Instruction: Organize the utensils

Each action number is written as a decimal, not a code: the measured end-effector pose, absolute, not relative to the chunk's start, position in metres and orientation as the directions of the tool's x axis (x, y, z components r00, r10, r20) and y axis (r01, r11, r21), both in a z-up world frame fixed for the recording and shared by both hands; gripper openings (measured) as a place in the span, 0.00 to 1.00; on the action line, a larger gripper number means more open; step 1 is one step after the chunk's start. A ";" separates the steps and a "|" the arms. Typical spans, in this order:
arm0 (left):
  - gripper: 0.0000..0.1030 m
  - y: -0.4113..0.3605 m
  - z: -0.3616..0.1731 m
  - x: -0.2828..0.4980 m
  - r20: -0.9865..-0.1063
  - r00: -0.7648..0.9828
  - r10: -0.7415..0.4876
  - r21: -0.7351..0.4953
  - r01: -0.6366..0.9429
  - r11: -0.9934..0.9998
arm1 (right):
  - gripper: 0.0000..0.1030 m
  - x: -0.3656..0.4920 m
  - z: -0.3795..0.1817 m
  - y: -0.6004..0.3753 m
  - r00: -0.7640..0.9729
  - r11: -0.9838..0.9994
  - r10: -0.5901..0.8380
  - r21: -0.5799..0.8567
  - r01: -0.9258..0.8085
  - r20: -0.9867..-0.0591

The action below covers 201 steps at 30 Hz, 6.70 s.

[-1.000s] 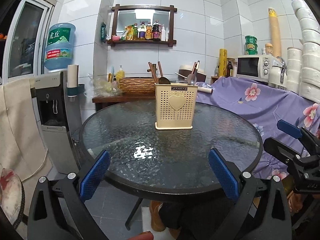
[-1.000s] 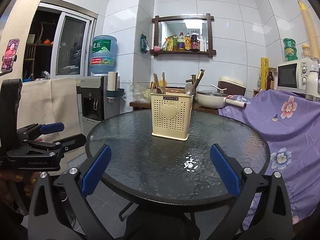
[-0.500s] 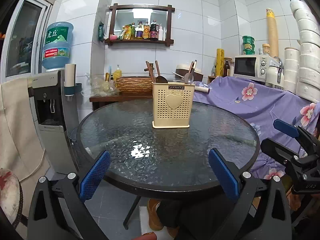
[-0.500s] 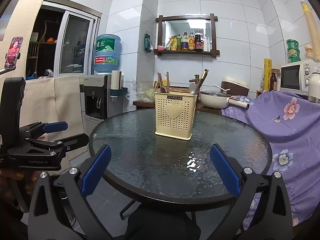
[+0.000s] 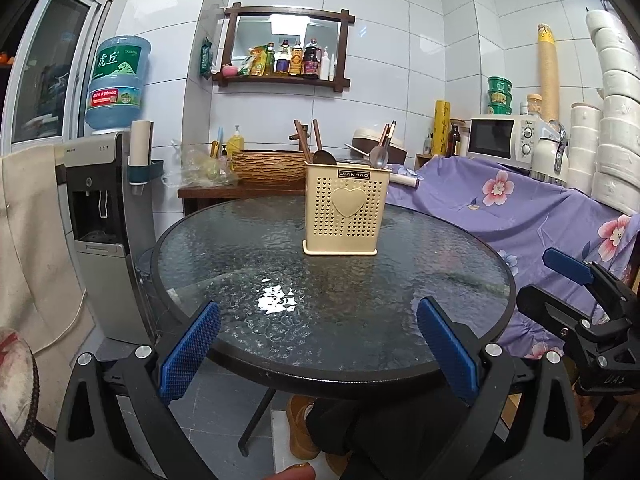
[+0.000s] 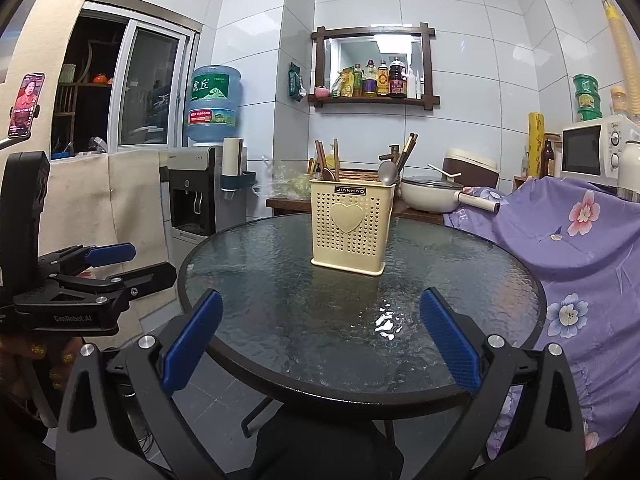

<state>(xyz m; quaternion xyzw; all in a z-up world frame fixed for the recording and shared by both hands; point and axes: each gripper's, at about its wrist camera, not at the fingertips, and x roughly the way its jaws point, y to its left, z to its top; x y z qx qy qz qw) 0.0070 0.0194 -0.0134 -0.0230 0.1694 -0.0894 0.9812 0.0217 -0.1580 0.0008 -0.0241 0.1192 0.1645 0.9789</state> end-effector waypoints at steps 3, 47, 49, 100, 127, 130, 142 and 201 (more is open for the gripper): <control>0.94 0.021 -0.014 0.008 -0.331 0.925 -0.186 -0.087 0.166 0.982 | 0.94 0.022 0.001 -0.158 0.914 0.943 0.325 0.006 -0.334 -0.242; 0.94 0.015 -0.004 0.010 -0.335 0.926 -0.176 -0.073 0.161 0.984 | 0.94 0.023 0.011 -0.156 0.912 0.938 0.337 -0.004 -0.348 -0.235; 0.94 0.015 -0.005 0.011 -0.337 0.925 -0.174 -0.072 0.160 0.985 | 0.94 0.023 0.011 -0.156 0.912 0.938 0.337 -0.005 -0.348 -0.236; 0.94 0.005 -0.008 0.017 -0.364 0.919 -0.150 -0.035 0.148 0.988 | 0.94 0.031 0.004 -0.159 0.909 0.942 0.328 0.021 -0.334 -0.257; 0.94 0.008 -0.011 0.018 -0.367 0.919 -0.145 -0.026 0.145 0.989 | 0.94 0.031 0.003 -0.159 0.908 0.943 0.326 0.026 -0.331 -0.263; 0.94 0.008 -0.011 0.018 -0.367 0.919 -0.144 -0.026 0.145 0.989 | 0.94 0.031 0.003 -0.159 0.908 0.943 0.326 0.024 -0.332 -0.262; 0.94 0.007 -0.010 0.018 -0.368 0.919 -0.145 -0.022 0.147 0.989 | 0.94 0.032 0.003 -0.159 0.908 0.944 0.325 0.025 -0.330 -0.265; 0.94 0.007 -0.008 0.016 -0.370 0.918 -0.144 -0.013 0.150 0.989 | 0.94 0.029 0.002 -0.155 0.910 0.948 0.313 0.027 -0.318 -0.272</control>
